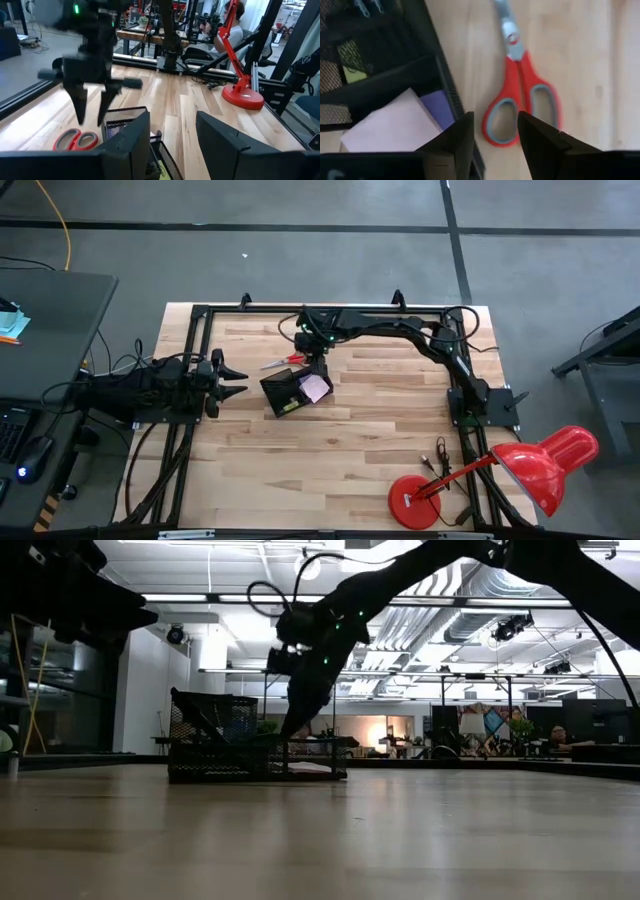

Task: Pick and place office supplies into organizer
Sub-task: Put the red scissors into the black desk organizer

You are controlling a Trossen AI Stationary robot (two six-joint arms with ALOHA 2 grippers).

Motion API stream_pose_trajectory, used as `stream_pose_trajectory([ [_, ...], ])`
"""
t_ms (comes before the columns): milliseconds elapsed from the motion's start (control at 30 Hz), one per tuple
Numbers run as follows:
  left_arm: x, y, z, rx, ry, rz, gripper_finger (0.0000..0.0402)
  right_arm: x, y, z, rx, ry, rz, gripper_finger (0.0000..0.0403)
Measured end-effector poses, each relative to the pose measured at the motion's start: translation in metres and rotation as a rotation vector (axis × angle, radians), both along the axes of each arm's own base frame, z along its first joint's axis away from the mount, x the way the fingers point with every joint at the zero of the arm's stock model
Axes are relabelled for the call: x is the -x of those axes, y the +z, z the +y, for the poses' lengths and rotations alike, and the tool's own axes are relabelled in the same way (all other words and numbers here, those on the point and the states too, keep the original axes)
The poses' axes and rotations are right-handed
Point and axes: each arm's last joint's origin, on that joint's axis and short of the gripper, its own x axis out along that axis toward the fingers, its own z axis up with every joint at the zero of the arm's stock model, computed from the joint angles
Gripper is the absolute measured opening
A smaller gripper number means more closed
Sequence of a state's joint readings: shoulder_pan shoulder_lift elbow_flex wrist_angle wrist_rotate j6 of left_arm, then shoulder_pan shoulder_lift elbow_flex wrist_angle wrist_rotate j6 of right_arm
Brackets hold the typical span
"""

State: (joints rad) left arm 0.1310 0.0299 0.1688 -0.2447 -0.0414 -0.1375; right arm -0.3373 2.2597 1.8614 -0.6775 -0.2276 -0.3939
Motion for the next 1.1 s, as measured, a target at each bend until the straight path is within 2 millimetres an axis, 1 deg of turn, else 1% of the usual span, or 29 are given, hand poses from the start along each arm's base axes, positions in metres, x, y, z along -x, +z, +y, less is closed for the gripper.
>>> stream_pose_trajectory([
  [67,0.0,0.001,0.0,-0.001,0.0,-0.005,0.0145,-0.001,-0.007,0.0,0.003,-0.003,0.016,0.015],
  [267,0.0,0.001,0.0,-0.002,0.0,-0.01,0.0145,-0.001,-0.016,-0.004,-0.004,-0.016,0.044,0.0163],
  [433,0.0,0.001,0.0,-0.004,-0.001,-0.01,0.0145,-0.001,-0.021,-0.001,-0.017,-0.025,0.071,0.0156],
  [567,0.0,0.001,0.0,-0.003,-0.001,-0.01,0.0145,-0.002,-0.025,0.008,-0.007,-0.017,0.103,0.0147],
  [633,0.0,0.001,0.0,-0.003,-0.001,-0.009,0.0145,-0.003,-0.027,0.014,0.017,-0.021,0.126,0.0147],
  [733,0.0,0.001,0.0,-0.003,-0.001,-0.008,0.0145,-0.008,-0.026,0.025,0.036,-0.002,0.11,0.0152],
  [867,0.0,0.001,0.0,-0.003,-0.001,-0.008,0.0145,-0.014,-0.025,0.033,0.192,-0.01,0.104,0.0164],
  [933,0.0,0.001,0.0,-0.003,-0.001,-0.008,0.0145,-0.014,-0.024,0.031,0.245,-0.016,0.111,0.0172],
  [1100,0.0,0.001,0.0,-0.003,-0.001,-0.008,0.0145,-0.011,-0.024,0.016,0.231,-0.053,0.105,0.0192],
])
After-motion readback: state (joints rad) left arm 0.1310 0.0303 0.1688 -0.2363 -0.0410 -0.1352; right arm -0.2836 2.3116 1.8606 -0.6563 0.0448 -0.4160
